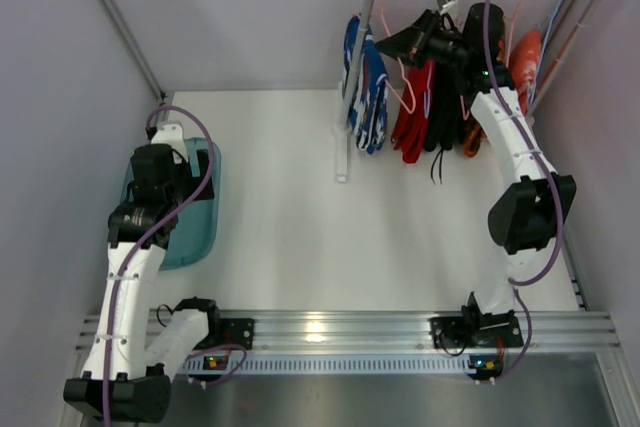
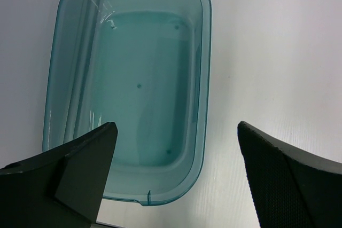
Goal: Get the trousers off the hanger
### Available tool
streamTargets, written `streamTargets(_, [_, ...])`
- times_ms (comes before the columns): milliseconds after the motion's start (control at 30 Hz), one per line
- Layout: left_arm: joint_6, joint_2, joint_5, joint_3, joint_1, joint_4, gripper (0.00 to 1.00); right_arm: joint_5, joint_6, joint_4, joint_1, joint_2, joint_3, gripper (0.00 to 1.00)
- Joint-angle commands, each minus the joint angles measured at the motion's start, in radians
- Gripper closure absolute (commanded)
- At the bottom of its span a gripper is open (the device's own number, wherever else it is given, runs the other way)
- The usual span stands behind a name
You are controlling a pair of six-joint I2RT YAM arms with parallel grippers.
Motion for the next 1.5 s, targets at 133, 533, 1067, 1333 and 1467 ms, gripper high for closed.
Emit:
streamTargets(133, [-0.019, -0.011, 0.001, 0.028, 0.004, 0.056, 0.01, -0.002, 0.067, 0.294, -0.060, -0.115, 0.016, 1.00])
streamTargets(533, [-0.051, -0.050, 0.082, 0.003, 0.004, 0.119, 0.01, -0.038, 0.207, 0.406, -0.108, -0.219, -0.073, 1.00])
streamTargets(1067, [-0.002, -0.068, 0.283, 0.016, 0.004, 0.153, 0.01, -0.065, 0.271, 0.428, -0.135, -0.428, -0.231, 1.00])
streamTargets(1333, [0.024, -0.096, 0.484, -0.004, 0.004, 0.213, 0.01, -0.090, 0.300, 0.434, -0.186, -0.580, -0.391, 1.00])
streamTargets(1467, [0.023, -0.088, 0.541, -0.014, 0.004, 0.243, 0.01, -0.087, 0.306, 0.402, -0.194, -0.656, -0.430, 1.00])
